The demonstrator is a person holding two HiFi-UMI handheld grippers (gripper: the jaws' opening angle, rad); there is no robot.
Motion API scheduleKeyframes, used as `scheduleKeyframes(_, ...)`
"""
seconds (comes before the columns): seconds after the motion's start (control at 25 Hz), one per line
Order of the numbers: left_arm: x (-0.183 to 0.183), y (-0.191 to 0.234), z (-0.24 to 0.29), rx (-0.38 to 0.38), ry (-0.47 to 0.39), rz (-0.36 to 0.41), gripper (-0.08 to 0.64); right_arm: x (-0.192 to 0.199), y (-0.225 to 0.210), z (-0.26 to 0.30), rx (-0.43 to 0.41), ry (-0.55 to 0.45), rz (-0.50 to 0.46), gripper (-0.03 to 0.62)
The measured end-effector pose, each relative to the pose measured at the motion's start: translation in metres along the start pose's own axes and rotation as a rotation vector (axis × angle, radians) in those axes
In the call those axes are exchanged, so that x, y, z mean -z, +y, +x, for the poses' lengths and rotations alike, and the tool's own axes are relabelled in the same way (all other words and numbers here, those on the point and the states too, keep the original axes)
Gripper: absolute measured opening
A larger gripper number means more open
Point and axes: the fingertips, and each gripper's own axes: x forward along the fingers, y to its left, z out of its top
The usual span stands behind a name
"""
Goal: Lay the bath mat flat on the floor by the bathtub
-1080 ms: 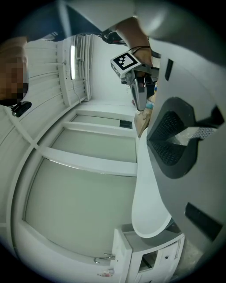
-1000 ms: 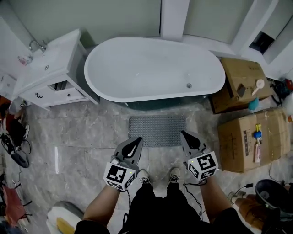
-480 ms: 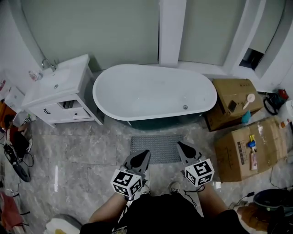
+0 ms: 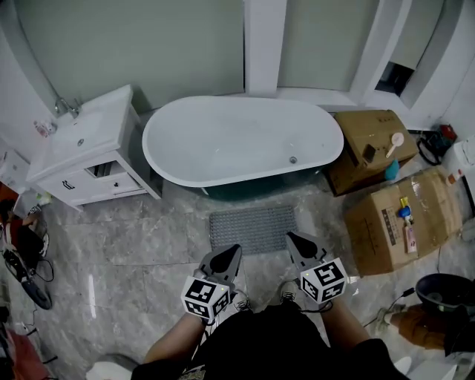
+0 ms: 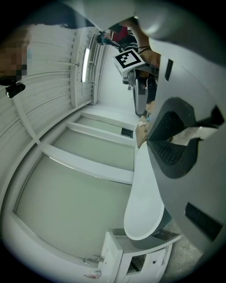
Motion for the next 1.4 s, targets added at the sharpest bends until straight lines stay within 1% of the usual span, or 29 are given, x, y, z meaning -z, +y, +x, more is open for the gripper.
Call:
scheduleKeyframes(0.16, 0.018, 0.003, -0.009, 0.020, 0.026, -0.013, 0.017, 0.017, 0.009, -0.006, 0.027, 0.019, 0.022, 0.017)
scheduleKeyframes(0.28, 0.023, -0.003, -0.016, 0.034, 0.038, -0.022, 0.017, 0.021, 0.013, -0.016, 0.036, 0.023, 0.020, 0.017)
scheduleKeyframes(0.48, 0.020, -0.024, -0.028, 0.012, 0.014, -0.015, 0.017, 0.016, 0.012, -0.042, 0.029, 0.004, -0.007, 0.017)
scheduleKeyframes(0.6, 0.019, -0.048, -0.032, -0.003, 0.005, -0.001, 0.017, 0.013, 0.008, -0.060, 0.009, -0.017, -0.016, 0.017)
scheduleKeyframes(0.76, 0.022, -0.087, -0.034, -0.036, -0.007, -0.006, 0.017, 0.013, 0.002, -0.093, -0.029, -0.039, -0.019, 0.017)
scheduleKeyframes(1.08, 0.041, -0.172, -0.044, -0.093, -0.021, -0.010, 0.017, 0.033, -0.014, -0.165, -0.101, -0.069, -0.001, 0.017)
scheduleKeyframes(1.2, 0.051, -0.194, -0.051, -0.121, -0.025, -0.004, 0.017, 0.042, -0.014, -0.185, -0.126, -0.071, -0.006, 0.017)
scheduleKeyframes(1.4, 0.065, -0.222, -0.055, -0.168, -0.038, -0.016, 0.017, 0.058, -0.020, -0.211, -0.165, -0.067, -0.014, 0.017)
